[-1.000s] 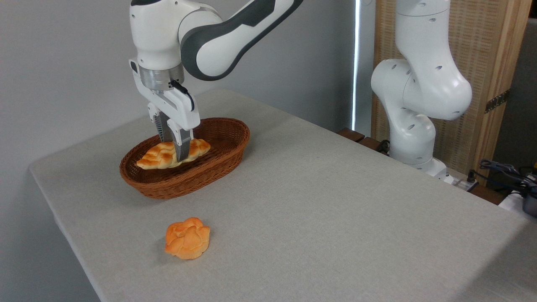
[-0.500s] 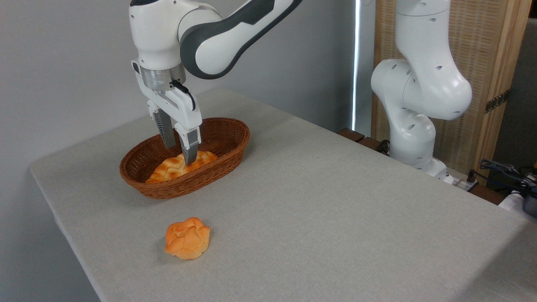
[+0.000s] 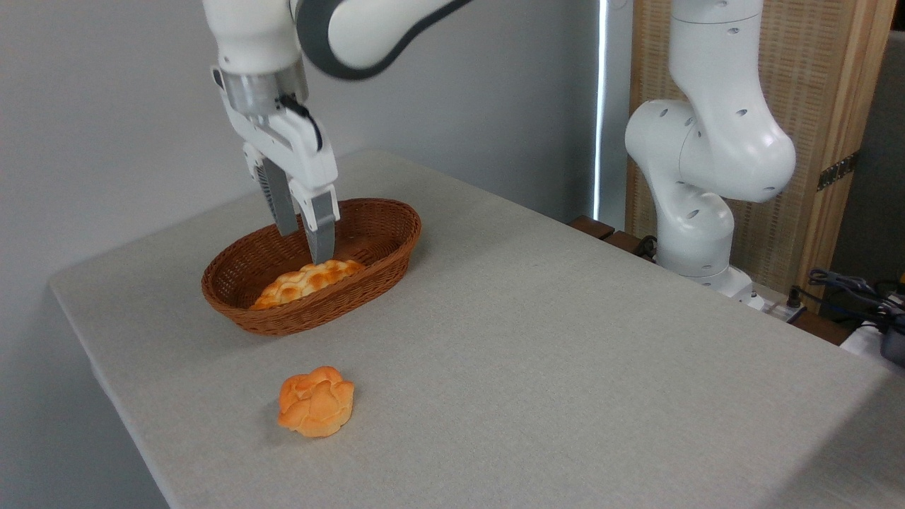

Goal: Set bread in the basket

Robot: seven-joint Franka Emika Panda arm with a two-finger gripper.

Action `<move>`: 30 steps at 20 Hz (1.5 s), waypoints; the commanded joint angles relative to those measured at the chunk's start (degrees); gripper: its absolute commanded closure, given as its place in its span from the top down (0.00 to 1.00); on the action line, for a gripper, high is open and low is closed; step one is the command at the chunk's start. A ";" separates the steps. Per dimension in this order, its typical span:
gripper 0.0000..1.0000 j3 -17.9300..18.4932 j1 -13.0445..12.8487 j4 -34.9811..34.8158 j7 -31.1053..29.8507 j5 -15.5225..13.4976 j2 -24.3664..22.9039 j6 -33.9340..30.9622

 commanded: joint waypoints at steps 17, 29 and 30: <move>1.00 12.48 -0.03 15.23 8.50 8.09 0.35 -18.67; 1.00 13.89 0.06 8.28 11.14 8.18 -3.88 -14.61; 1.00 13.89 0.06 8.28 11.14 8.09 -3.88 -14.61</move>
